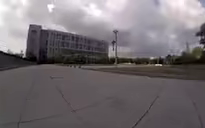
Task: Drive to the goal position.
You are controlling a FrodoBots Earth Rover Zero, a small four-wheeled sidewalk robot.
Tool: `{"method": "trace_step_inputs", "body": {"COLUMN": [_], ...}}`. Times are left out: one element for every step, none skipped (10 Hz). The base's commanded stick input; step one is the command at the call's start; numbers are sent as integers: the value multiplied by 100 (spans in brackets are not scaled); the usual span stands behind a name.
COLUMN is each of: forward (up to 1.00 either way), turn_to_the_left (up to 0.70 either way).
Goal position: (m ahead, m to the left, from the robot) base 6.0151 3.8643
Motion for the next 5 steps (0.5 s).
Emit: {"method": "trace_step_inputs", "body": {"forward": [45,45,45,49,68], "turn_to_the_left": [27,27,27,0,0]}}
